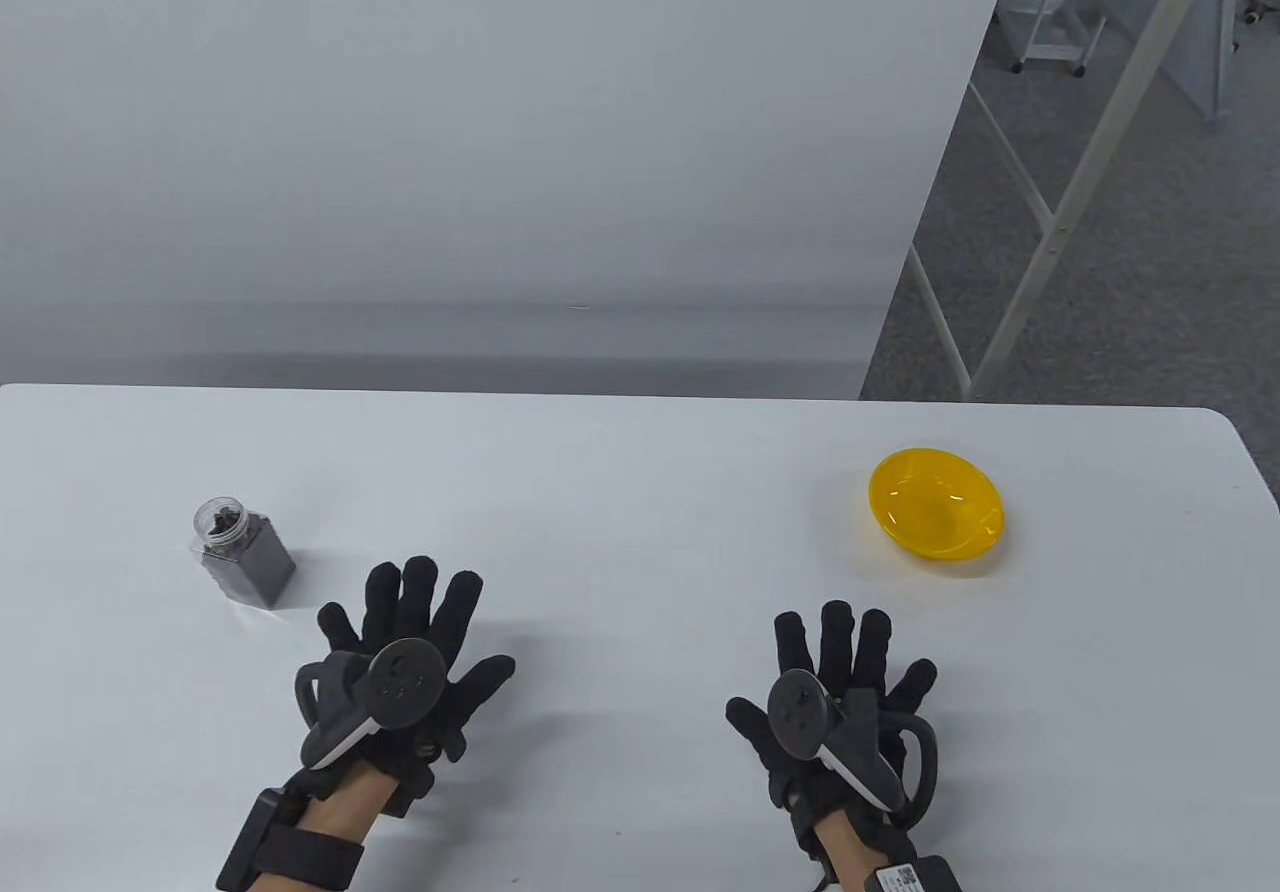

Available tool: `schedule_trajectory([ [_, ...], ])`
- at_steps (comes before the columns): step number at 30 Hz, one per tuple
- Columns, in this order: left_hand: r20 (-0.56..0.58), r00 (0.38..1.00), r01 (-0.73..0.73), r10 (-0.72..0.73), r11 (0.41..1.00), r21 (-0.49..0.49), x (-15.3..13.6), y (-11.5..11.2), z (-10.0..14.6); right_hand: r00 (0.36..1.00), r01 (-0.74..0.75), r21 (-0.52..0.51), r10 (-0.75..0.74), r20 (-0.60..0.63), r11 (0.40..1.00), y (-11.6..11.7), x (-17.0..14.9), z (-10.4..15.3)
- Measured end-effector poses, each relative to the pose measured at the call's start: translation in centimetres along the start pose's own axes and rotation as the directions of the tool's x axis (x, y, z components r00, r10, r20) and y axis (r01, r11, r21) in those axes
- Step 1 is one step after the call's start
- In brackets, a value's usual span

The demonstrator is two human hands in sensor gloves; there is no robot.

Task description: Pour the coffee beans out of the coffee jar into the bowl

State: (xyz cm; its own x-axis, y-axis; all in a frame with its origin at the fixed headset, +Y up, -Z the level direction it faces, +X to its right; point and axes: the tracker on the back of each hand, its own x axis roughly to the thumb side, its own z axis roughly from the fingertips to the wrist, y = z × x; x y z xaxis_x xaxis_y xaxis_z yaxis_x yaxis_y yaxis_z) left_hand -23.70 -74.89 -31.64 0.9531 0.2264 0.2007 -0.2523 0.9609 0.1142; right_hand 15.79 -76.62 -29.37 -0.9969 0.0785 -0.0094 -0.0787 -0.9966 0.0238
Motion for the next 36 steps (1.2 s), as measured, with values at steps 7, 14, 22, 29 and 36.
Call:
schedule_trajectory([
  [7,-0.009,1.000,-0.015,0.015,0.998,0.054,-0.8,1.0,0.2,1.000,0.006,0.001,-0.006,-0.014,1.000,-0.1,-0.3,0.2],
  [14,-0.033,0.999,-0.028,0.032,0.993,0.116,-2.1,2.2,0.9,1.000,0.021,-0.004,-0.021,-0.017,1.000,-0.1,-0.6,0.2],
  [22,-0.094,0.992,-0.069,0.085,0.985,0.161,-4.4,2.9,1.9,1.000,0.013,-0.005,-0.013,-0.012,1.000,-0.1,-0.5,0.2],
  [29,-0.156,0.978,-0.106,0.139,0.974,0.202,-6.4,3.3,2.7,1.000,0.013,-0.002,-0.013,-0.016,1.000,0.0,-0.6,0.4],
  [36,-0.222,0.956,-0.138,0.192,0.961,0.238,-8.4,3.5,3.2,1.000,0.024,-0.001,-0.024,-0.018,1.000,0.0,-0.7,0.4],
])
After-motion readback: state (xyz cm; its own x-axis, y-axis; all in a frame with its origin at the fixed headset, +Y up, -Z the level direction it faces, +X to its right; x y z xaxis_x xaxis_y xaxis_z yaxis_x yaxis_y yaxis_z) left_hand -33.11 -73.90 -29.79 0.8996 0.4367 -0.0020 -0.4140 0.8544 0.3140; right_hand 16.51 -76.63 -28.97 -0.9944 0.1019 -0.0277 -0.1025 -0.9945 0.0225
